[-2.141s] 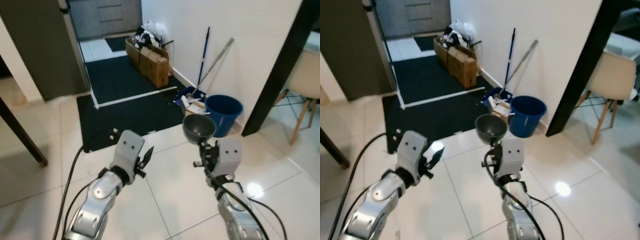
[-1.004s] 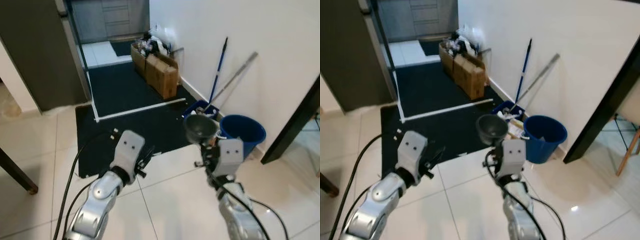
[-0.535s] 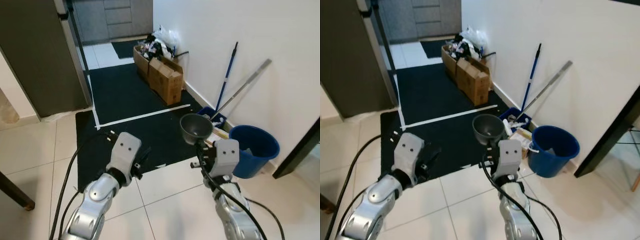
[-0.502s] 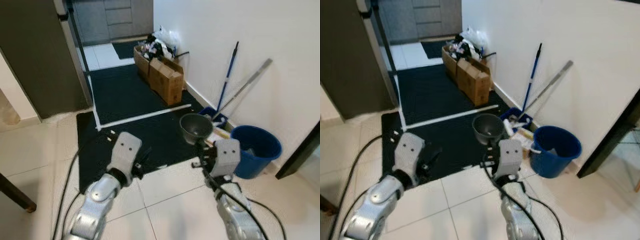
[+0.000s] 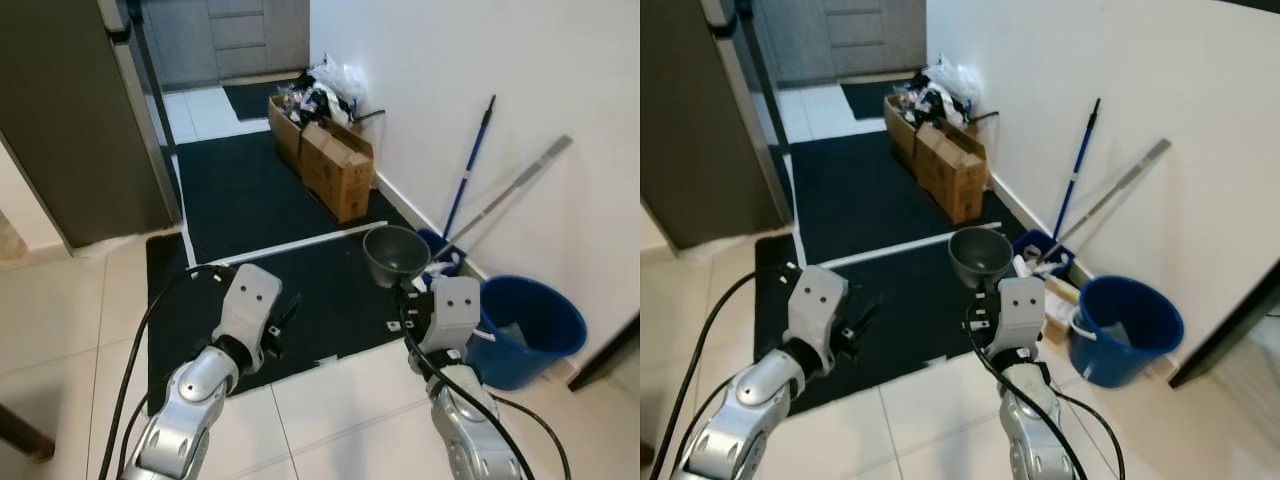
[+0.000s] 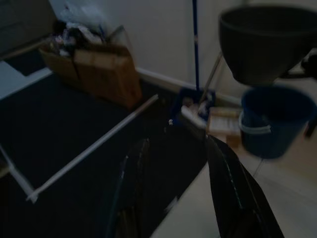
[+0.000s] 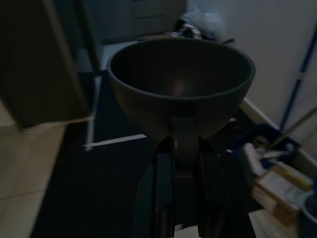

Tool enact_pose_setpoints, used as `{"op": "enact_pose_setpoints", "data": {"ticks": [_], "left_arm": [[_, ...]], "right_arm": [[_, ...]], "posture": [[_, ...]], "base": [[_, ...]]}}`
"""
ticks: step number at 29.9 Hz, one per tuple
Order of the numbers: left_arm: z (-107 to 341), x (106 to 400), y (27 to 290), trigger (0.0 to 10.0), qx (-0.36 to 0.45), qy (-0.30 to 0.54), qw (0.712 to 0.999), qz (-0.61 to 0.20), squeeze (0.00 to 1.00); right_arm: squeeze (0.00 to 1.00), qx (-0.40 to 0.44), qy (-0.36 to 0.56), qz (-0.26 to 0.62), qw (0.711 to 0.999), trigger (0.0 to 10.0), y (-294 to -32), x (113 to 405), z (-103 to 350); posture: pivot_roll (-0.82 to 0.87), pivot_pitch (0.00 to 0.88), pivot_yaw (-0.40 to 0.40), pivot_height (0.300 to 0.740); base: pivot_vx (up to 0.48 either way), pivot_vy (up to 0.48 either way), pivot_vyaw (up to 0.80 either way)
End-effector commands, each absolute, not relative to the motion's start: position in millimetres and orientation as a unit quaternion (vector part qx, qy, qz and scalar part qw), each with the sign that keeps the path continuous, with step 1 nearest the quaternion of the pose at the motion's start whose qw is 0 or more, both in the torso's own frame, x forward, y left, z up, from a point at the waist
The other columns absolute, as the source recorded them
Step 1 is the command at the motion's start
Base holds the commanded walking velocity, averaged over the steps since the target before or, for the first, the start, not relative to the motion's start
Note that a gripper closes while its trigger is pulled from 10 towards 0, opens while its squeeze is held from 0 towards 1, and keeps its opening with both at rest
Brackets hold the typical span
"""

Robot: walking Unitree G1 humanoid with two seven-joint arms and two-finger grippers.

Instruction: Setting the table

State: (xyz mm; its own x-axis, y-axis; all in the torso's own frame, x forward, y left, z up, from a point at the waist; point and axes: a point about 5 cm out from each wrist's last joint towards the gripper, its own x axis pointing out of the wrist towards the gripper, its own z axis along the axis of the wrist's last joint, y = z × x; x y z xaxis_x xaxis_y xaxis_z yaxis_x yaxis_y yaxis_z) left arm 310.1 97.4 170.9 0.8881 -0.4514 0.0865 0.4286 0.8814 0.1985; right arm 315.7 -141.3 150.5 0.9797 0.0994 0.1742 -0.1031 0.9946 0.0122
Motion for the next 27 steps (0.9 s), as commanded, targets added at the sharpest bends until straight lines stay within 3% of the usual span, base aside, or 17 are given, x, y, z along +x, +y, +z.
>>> {"op": "enact_pose_setpoints", "data": {"ticks": [1, 6, 11, 27], "left_arm": [[165, 309, 104, 10.0, 0.093, -0.053, 0.97, -0.22, 0.0], [163, 309, 105, 10.0, 0.09, -0.044, 0.971, -0.217, 0.0], [158, 309, 107, 10.0, 0.078, -0.02, 0.974, -0.213, 0.0], [152, 306, 111, 10.0, 0.076, 0.008, 0.975, -0.208, 0.0]], "right_arm": [[0.0, 0.014, -0.089, 0.053, 0.995, 10.0, -139, 315, 150], [0.0, 0.02, -0.09, 0.049, 0.994, 10.0, -141, 316, 151], [0.0, 0.024, -0.09, 0.043, 0.995, 10.0, -144, 317, 151], [0.04, 0.061, -0.093, 0.041, 0.993, 10.0, -145, 318, 155]], "posture": [[0.06, 0.076, 0.092, 0.74], [0.06, 0.073, 0.092, 0.74], [0.06, 0.069, 0.092, 0.74], [0.07, 0.062, 0.091, 0.74]], "base": [[0.48, 0.0, 0.0], [0.48, 0.0, 0.0], [0.0, 0.0, 0.0], [0.0, 0.0, 0.8]]}}
